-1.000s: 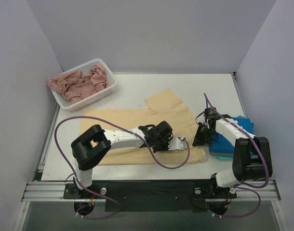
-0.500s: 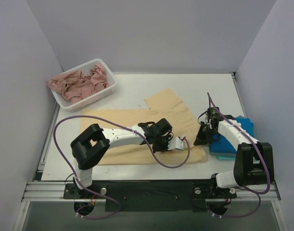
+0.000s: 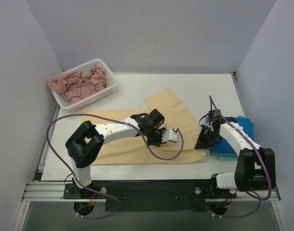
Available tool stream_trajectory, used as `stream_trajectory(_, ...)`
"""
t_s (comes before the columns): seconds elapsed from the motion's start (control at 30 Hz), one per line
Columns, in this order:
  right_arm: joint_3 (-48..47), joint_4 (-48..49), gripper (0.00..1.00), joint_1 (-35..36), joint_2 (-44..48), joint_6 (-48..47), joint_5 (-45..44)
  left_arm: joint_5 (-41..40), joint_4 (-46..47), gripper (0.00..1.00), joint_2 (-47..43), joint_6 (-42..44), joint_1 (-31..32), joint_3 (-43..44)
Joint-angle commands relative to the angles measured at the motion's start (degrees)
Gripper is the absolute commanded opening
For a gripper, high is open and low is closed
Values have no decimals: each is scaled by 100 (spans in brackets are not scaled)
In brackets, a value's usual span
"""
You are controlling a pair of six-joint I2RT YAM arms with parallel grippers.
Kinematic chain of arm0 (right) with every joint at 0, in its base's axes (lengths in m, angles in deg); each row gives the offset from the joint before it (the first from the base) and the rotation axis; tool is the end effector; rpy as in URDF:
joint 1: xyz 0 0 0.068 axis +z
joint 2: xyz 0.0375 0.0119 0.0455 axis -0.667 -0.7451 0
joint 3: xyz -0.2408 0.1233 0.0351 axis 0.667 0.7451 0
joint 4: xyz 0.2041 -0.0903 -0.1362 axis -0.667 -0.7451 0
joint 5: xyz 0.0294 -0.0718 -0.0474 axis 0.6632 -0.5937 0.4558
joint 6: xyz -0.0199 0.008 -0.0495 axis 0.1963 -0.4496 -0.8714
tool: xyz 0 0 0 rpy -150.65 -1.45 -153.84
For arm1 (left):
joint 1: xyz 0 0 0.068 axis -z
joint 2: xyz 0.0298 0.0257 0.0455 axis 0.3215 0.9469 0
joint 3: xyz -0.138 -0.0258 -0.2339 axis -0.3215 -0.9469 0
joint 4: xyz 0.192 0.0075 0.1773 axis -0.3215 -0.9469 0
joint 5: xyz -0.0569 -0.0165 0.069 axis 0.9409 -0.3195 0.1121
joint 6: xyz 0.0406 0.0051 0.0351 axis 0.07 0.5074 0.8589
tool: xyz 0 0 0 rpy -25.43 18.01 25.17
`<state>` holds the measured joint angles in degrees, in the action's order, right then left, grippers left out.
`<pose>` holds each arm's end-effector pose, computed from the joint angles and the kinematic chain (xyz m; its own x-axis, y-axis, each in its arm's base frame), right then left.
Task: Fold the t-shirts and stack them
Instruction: Fold the flattened tshirt in 1/3 of the way
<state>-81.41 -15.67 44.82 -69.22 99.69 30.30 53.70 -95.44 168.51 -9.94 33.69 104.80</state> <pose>0.2386 0.0238 0.1835 -0.8885 0.4062 -0.2136 0.2809 0.8494 0.4469 0.2208 -0.3104 0.1900 0.1208 0.8063 -0.5790 0.9909 -0.1332 0.0213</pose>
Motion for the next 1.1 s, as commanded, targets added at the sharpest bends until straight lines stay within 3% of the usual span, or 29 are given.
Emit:
stream_trajectory(0.0, 235, -313, 0, -26, 93, 62, -68, 409, -155, 0, -233, 88, 125, -63)
stream_trajectory(0.13, 323, -304, 0, -26, 13, 36, -234, 383, -164, 0, -171, 106, 292, -134)
stream_trajectory(0.2, 280, -312, 2, -26, 48, 36, -270, 417, -216, 12, -162, 202, 293, -151)
stream_trajectory(0.23, 236, -313, 18, -26, 74, 27, -279, 366, -304, 39, -162, 255, 284, -108)
stream_trajectory(0.27, 140, -373, 27, -17, 162, 1, -305, 287, -531, 49, -154, 420, 249, -12)
stream_trajectory(0.3, 17, -452, 34, 9, 223, -8, -340, 260, -646, 77, -171, 535, 214, 68)
stream_trajectory(0.47, -458, -602, 37, 237, 821, -70, -683, 374, -1569, 85, -268, 835, 99, 840)
stream_trajectory(0.53, -555, -585, 28, 308, 866, -8, -701, 479, -1518, 86, -259, 600, 64, 1043)
stream_trajectory(0.6, -538, -611, 11, 317, 839, 79, -736, 471, -1256, 78, -207, 109, -59, 1105)
stream_trajectory(0.63, -486, -707, 1, 317, 831, 115, -771, 410, -1211, 61, -154, -60, -190, 1114)
stream_trajectory(0.67, -433, -769, 0, 317, 839, 193, -841, 339, -1254, 40, -136, -235, -269, 1123)
stream_trajectory(0.73, -214, -927, 0, 326, 927, 299, -903, 260, -1594, 21, -214, -255, -454, 1088)
stream_trajectory(0.9, 569, -910, 0, 308, 1068, 738, -1288, -2, -1930, 6, -970, 61, -998, 1)
stream_trajectory(1.07, 929, -595, 0, 256, 945, 1266, -1501, -846, -2519, 4, -1620, 132, -2052, -976)
